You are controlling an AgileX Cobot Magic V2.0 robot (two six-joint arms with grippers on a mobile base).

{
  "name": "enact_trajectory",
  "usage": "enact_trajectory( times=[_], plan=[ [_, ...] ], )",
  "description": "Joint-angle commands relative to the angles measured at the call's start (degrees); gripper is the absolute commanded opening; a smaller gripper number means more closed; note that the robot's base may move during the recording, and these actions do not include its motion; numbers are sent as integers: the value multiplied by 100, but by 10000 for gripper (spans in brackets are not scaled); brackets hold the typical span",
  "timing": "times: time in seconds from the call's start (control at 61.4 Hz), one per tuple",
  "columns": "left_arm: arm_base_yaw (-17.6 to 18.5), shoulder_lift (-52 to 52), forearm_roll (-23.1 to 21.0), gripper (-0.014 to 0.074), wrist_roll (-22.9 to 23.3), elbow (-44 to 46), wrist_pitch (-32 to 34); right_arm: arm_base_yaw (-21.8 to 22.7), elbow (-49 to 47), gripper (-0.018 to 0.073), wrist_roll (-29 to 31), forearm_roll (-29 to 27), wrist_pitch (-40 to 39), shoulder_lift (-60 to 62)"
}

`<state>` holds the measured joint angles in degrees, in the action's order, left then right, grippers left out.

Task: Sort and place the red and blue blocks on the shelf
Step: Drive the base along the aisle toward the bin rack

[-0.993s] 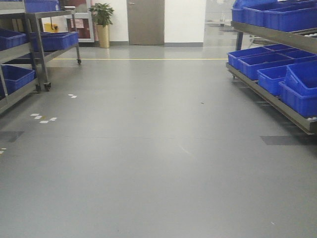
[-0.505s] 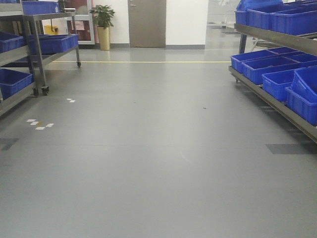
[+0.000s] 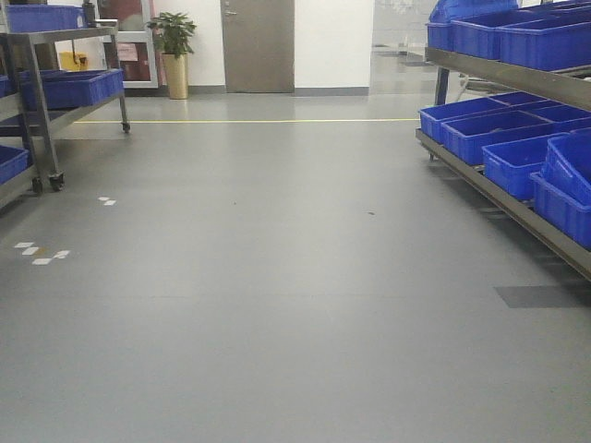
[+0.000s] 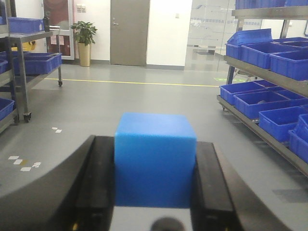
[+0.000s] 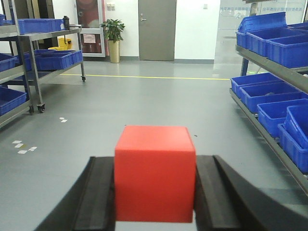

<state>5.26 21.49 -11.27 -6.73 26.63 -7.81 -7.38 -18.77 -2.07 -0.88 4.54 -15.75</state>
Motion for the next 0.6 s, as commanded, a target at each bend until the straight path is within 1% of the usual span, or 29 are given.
enact_trajectory(
  times=[0.0,0.586],
  plan=[
    [-2,23,-9,122,-1,177,526,33,-182,57,64,32,-516,-50],
    [-2,23,-9,122,-1,177,526,33,-182,57,64,32,-516,-50]
  ],
)
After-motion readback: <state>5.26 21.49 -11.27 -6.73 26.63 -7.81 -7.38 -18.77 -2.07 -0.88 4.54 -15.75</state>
